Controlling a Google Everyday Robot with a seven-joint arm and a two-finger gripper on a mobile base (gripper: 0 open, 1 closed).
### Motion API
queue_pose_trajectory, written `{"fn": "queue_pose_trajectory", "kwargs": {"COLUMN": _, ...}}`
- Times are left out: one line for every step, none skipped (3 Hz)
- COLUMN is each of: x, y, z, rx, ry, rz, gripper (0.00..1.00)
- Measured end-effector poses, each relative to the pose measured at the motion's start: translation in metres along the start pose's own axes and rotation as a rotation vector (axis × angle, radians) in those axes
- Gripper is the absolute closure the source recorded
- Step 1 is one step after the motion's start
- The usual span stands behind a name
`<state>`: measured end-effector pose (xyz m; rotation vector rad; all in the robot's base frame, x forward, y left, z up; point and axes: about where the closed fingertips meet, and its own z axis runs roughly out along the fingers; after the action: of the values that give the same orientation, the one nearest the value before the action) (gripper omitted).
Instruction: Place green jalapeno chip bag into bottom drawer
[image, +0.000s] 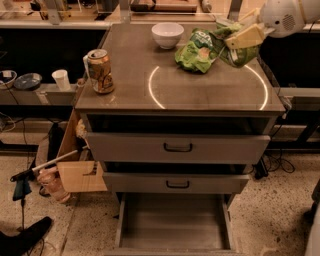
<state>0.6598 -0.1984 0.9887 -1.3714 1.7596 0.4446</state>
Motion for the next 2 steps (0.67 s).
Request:
{"fn": "queue_pose_trajectory", "kwargs": {"x": 0.005, "y": 0.015, "z": -0.013, "rx": -0.018, "ry": -0.005, "rz": 0.007, "gripper": 1.0}}
{"fn": "queue_pose_trajectory", "kwargs": {"x": 0.005, "y": 0.033, "z": -0.024, "rx": -0.036, "ry": -0.016, "rz": -0.001, "gripper": 1.0}}
